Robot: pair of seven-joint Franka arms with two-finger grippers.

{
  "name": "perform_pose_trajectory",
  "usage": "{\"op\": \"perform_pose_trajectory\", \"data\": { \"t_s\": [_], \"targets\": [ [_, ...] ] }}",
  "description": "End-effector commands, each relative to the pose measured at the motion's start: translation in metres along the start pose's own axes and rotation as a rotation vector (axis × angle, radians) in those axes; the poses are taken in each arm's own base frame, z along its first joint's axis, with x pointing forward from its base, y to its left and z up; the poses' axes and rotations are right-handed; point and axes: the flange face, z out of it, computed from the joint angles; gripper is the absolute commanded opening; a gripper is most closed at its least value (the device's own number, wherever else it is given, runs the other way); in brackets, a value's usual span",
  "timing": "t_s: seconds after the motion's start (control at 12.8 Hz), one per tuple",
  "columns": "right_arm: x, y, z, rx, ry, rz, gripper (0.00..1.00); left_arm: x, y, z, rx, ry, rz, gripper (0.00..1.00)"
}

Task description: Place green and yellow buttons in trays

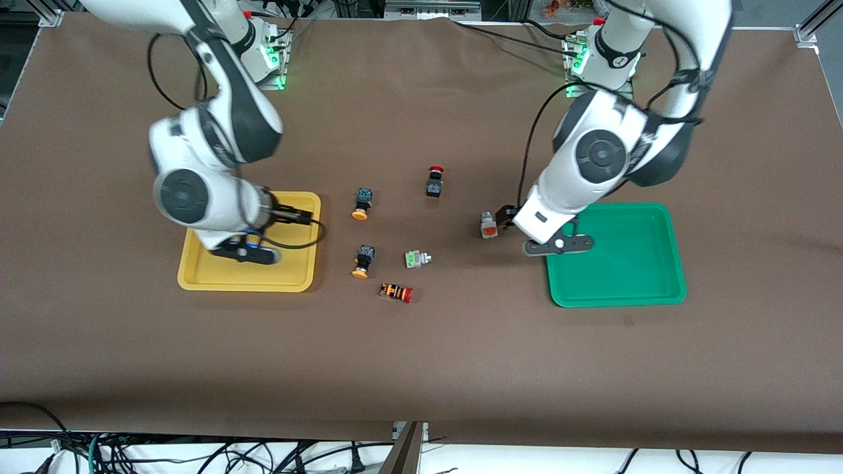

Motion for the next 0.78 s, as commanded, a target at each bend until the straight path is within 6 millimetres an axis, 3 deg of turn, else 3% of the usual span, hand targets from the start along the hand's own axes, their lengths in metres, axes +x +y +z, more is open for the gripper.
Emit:
{"op": "perform_pose_trajectory", "data": {
  "t_s": [0.0,0.23,0.47,0.55,0.63,0.7],
  "targets": [
    [-0.018,-0.035,0.067,0.04,-0.029,0.09,1.0,-0.024,0.008,0.053,-0.02,0.003,-0.013,1.0],
    [-0.041,-0.058,0.125,0.063,-0.029,0.104,1.0,-0.027,0.014,0.101,-0.014,-0.001,-0.023,1.0],
    [-0.058,-0.079,0.157,0.052,-0.038,0.123,1.0,-0.027,0.013,0.134,-0.024,0.004,-0.042,1.0],
    [-0.063,-0.079,0.167,0.053,-0.034,0.118,0.75,-0.031,0.016,0.146,-0.021,-0.003,-0.037,0.92],
    [-0.065,-0.076,0.175,0.053,-0.032,0.116,0.3,-0.037,0.021,0.155,-0.012,-0.014,-0.034,0.76],
    [-0.066,-0.075,0.177,0.051,-0.034,0.119,0.06,-0.038,0.02,0.159,-0.008,-0.02,-0.036,0.41]
  ]
}}
